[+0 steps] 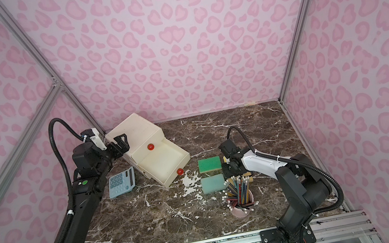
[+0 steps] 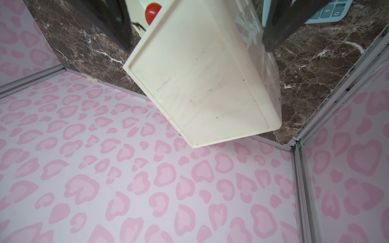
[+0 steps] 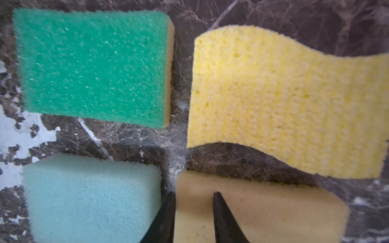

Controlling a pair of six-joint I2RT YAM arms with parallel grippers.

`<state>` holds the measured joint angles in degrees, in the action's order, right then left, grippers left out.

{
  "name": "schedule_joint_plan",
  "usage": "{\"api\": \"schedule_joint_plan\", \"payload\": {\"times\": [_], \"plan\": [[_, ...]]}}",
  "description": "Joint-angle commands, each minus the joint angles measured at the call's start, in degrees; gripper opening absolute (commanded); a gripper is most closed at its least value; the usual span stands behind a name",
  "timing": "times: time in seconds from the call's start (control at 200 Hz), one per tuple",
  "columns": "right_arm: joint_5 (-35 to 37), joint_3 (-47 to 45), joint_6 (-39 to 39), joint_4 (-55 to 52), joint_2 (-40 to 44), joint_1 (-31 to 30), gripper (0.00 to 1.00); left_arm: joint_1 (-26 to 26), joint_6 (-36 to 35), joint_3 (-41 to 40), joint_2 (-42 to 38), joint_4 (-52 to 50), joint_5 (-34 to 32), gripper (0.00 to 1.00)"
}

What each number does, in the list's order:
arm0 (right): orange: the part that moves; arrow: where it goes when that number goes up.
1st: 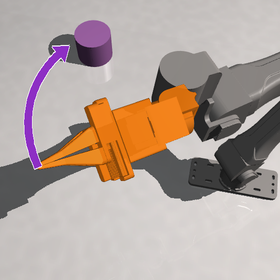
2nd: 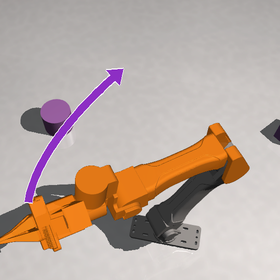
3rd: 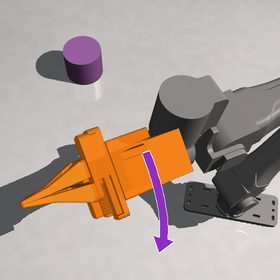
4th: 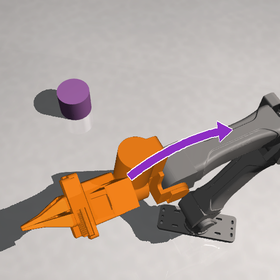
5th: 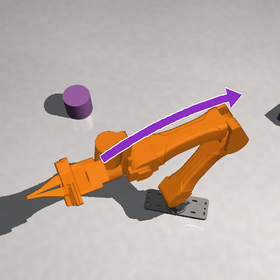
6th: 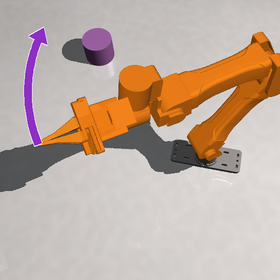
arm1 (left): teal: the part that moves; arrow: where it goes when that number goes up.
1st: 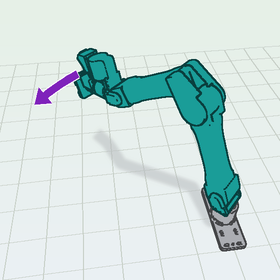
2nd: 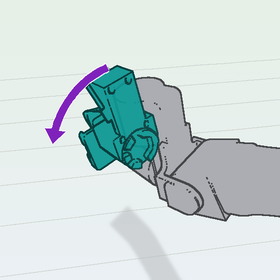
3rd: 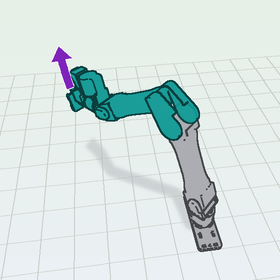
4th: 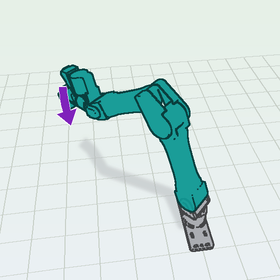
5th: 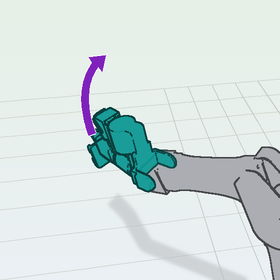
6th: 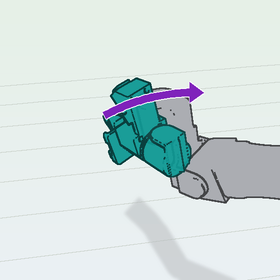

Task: Take the sponge out of the drawer
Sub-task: Place the sponge at the center of the board.

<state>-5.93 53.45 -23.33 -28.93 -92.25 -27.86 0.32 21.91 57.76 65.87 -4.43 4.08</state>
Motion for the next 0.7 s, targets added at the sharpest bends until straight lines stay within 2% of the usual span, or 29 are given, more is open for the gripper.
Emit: {"api": "schedule_joint_plan", "payload": {"times": [0.0, 0.075, 0.325, 0.5, 0.61, 0.695], "plan": [[1.83, -0.40, 0.00, -1.13, -0.21, -0.01, 0.32, 0.12, -0.55, -0.10, -0.23, 1.98, -0.05, 0.98], [1.76, -0.07, 0.18, -0.97, -0.08, -0.04, 0.33, 0.12, -0.55, -0.10, -0.24, 1.97, 0.05, 0.98], [-0.28, 2.19, 1.18, -0.51, 0.34, -0.81, 0.45, 0.12, -0.55, -0.10, -0.12, 1.97, 0.00, 0.98], [1.44, 2.46, 1.10, -2.17, 0.75, -0.95, 0.50, 0.13, -0.53, -0.10, -0.04, 2.05, -0.02, 0.98], [5.73, 3.14, 0.84, -4.76, -0.33, -1.66, 0.50, 0.12, -0.49, -0.10, -0.09, 2.05, 0.21, 0.98], [5.45, 3.11, 1.01, -4.82, -0.50, -2.06, 0.51, 0.12, -0.46, -0.10, -0.12, 2.05, 0.19, 0.98]]}}
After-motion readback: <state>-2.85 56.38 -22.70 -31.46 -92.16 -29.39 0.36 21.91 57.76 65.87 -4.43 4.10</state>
